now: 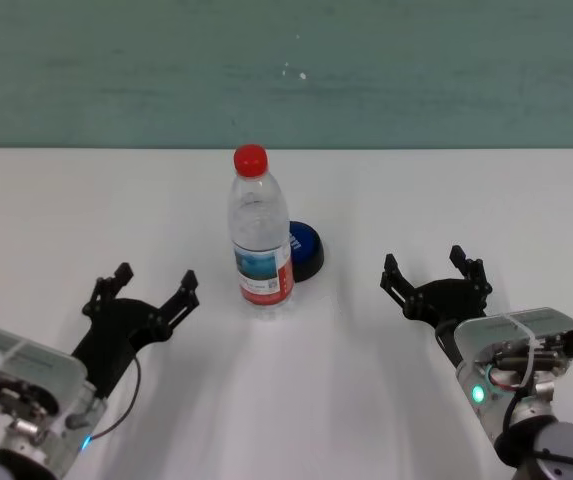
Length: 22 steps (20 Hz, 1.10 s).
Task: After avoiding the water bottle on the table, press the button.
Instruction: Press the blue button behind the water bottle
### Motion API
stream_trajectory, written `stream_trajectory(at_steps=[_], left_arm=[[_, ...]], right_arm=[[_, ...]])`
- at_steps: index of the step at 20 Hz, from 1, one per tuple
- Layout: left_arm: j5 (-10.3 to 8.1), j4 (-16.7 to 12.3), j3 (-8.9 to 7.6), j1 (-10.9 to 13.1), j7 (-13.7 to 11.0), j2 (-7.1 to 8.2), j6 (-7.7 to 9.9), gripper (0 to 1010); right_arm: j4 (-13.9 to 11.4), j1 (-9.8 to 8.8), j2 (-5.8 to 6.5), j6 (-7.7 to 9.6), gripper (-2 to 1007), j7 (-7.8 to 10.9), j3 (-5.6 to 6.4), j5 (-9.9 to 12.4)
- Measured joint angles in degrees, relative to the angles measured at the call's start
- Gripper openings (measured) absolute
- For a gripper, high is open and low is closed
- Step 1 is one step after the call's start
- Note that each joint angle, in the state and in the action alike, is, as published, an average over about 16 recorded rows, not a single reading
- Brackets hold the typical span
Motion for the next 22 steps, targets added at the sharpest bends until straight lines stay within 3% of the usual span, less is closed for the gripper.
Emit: stream_trajectory(at_steps=[10, 22], left_arm=[[-0.46, 0.7, -1.28, -0.7, 0.5, 0.35, 0.18, 1010], [1.04, 4.3, -1.78, -4.2, 2.0, -1.1, -0.64, 1010]], right_arm=[[0.0, 0.0, 0.0, 0.0, 1004, 0.0, 0.0, 0.0], [0.0, 0.0, 0.0, 0.0, 1004, 0.0, 0.0, 0.0]])
